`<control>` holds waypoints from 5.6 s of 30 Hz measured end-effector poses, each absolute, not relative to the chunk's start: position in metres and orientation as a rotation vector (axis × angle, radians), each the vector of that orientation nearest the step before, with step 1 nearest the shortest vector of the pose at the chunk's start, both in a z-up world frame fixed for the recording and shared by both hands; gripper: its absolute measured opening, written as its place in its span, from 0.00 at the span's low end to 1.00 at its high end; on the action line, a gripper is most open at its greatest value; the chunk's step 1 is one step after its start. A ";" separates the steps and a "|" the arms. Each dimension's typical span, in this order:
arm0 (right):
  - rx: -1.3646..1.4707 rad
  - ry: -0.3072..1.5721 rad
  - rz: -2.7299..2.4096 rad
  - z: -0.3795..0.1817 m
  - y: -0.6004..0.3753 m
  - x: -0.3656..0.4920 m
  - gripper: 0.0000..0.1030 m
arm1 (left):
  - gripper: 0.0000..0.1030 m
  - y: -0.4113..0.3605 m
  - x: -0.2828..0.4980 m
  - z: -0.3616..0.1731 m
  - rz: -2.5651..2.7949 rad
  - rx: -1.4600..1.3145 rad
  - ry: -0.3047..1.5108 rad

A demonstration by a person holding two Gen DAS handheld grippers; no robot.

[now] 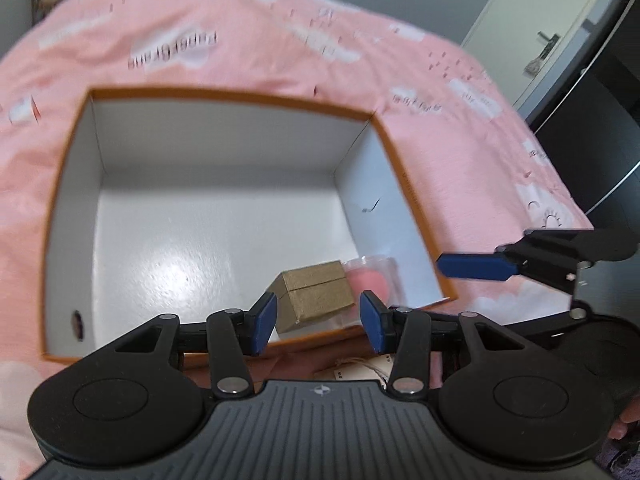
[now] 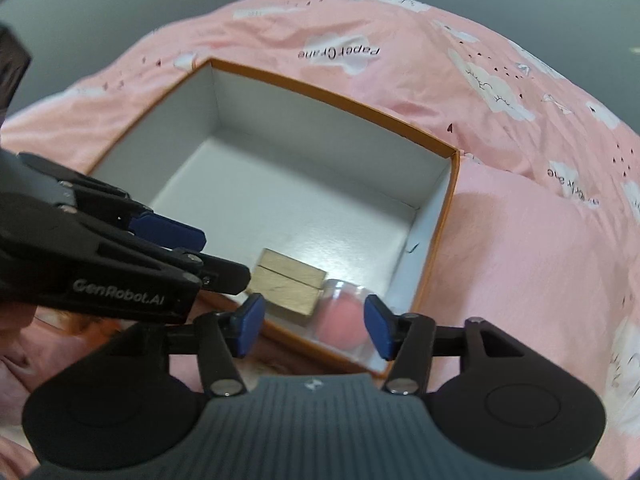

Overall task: Organize rigid objects
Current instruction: 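Open both tools to release the jar and gold box, then withdraw, then grasp the yellow-capped tube with the right tool while the left tool grasps the pink pump bottle, then carry the tube and pump bottle into the orange box with both tools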

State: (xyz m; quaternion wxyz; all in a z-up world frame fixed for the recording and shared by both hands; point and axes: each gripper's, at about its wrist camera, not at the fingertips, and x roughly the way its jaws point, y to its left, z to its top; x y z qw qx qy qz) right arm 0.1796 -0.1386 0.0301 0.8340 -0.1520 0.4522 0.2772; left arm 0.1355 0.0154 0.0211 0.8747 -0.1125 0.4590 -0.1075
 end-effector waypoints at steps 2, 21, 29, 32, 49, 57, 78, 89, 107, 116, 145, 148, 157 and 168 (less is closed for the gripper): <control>-0.271 0.951 0.585 0.032 -0.141 0.170 0.58 | 0.52 0.013 0.125 0.026 -0.221 -0.217 0.926; -0.160 1.012 0.528 -0.008 -0.135 0.101 0.67 | 0.54 0.042 0.044 -0.013 -0.224 -0.185 1.020; -0.151 1.083 0.535 -0.024 -0.125 0.093 0.67 | 0.64 0.057 0.024 -0.027 -0.212 -0.249 1.073; -0.155 1.095 0.535 -0.027 -0.123 0.089 0.67 | 0.70 0.063 0.019 -0.030 -0.195 -0.276 1.084; -0.143 1.212 0.597 -0.049 -0.110 0.093 0.54 | 0.76 0.069 0.019 -0.045 -0.096 -0.181 1.155; -0.223 1.225 0.698 -0.053 -0.087 0.094 0.38 | 0.59 0.068 0.033 -0.068 -0.084 -0.156 1.257; -0.332 1.422 0.871 -0.099 -0.030 0.114 0.24 | 0.47 0.074 0.031 -0.058 -0.078 -0.229 1.263; -0.235 1.327 0.847 -0.064 -0.055 0.103 0.23 | 0.47 0.071 0.026 -0.019 -0.101 -0.269 1.090; -0.061 0.925 0.713 0.067 -0.120 0.120 0.23 | 0.47 0.055 0.078 0.060 -0.142 -0.266 0.782; -0.031 0.877 0.607 0.076 -0.125 0.163 0.23 | 0.47 0.051 0.131 0.052 -0.130 -0.262 0.756; 0.056 1.099 0.650 -0.015 -0.083 0.225 0.23 | 0.47 0.077 0.186 -0.037 -0.011 -0.239 1.015; 0.044 1.141 0.644 -0.025 -0.079 0.231 0.23 | 0.47 0.075 0.186 -0.038 -0.010 -0.224 1.020; -0.013 1.146 0.680 -0.027 -0.073 0.237 0.25 | 0.47 0.076 0.189 -0.040 -0.038 -0.222 1.052; -0.024 1.161 0.670 -0.029 -0.070 0.241 0.17 | 0.41 0.079 0.186 -0.035 -0.061 -0.196 1.108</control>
